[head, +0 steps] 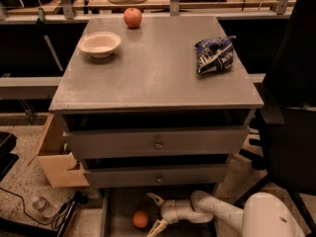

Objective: Pick orange from bottom drawer and place on counter

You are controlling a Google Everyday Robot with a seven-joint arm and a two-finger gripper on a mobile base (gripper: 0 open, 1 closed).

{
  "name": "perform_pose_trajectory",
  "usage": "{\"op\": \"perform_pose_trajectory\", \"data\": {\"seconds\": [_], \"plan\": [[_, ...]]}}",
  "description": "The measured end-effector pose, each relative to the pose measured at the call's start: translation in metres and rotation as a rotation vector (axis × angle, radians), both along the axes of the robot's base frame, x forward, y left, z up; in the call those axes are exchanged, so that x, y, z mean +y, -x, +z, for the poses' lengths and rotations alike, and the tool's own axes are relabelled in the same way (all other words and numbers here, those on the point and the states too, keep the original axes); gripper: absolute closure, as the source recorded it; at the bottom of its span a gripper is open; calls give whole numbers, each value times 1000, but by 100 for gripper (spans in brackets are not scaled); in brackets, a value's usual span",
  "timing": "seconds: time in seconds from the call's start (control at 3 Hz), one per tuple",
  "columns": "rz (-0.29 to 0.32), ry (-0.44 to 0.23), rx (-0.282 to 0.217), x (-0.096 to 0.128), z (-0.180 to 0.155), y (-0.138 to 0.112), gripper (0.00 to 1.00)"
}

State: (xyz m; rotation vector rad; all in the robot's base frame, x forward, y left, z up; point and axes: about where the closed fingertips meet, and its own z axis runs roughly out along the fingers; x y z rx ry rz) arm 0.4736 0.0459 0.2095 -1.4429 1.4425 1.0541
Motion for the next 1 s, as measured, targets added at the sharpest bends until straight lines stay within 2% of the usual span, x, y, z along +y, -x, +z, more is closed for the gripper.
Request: {"op": "perform_pose_trajectory", "data": {"seconds": [1.0], "plan": [[36, 29, 39, 41, -47, -2, 0]]}}
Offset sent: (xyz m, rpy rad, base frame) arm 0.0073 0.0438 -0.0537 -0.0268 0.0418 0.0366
